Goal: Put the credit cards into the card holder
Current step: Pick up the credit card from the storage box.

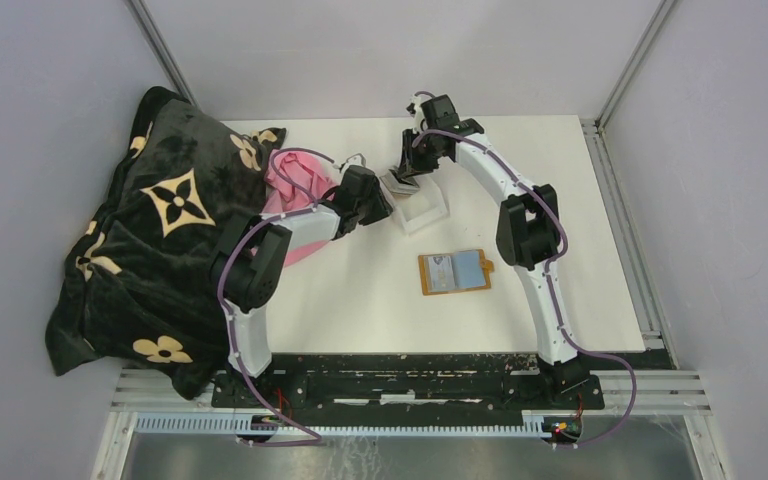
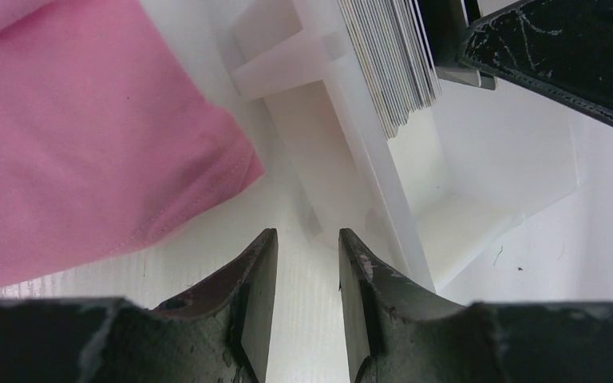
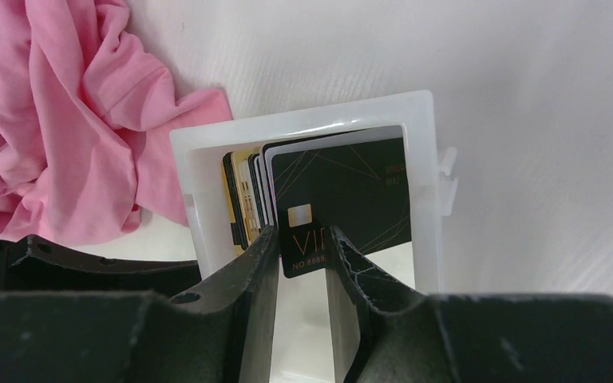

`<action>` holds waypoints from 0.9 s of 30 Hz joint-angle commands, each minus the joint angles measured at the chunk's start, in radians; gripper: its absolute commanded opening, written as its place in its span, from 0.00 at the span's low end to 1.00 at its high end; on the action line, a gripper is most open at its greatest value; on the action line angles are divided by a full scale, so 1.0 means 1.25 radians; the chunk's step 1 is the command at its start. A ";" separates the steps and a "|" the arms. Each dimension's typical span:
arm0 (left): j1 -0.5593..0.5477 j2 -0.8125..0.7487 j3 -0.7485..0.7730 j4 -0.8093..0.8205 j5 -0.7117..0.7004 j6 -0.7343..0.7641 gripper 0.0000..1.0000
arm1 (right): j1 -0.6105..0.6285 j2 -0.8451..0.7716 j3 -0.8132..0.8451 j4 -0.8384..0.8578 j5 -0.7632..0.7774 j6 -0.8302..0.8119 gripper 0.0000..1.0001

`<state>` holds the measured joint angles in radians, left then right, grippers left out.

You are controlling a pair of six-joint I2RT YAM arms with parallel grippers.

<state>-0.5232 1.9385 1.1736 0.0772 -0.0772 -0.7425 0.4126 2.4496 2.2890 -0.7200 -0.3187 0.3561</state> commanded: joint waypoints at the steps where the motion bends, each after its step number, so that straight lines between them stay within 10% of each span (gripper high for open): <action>1: 0.002 0.016 0.034 0.019 0.001 0.022 0.41 | -0.012 -0.036 0.028 0.017 -0.013 0.009 0.33; 13: 0.002 0.030 0.049 0.014 0.006 0.020 0.40 | -0.025 -0.015 0.032 0.032 -0.075 0.037 0.31; 27: 0.002 0.036 0.051 0.016 0.010 0.020 0.40 | 0.009 0.000 0.060 0.023 -0.095 0.050 0.05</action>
<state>-0.5232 1.9759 1.1995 0.0765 -0.0746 -0.7425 0.3943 2.4508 2.3039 -0.7124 -0.4107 0.4046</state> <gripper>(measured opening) 0.403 0.103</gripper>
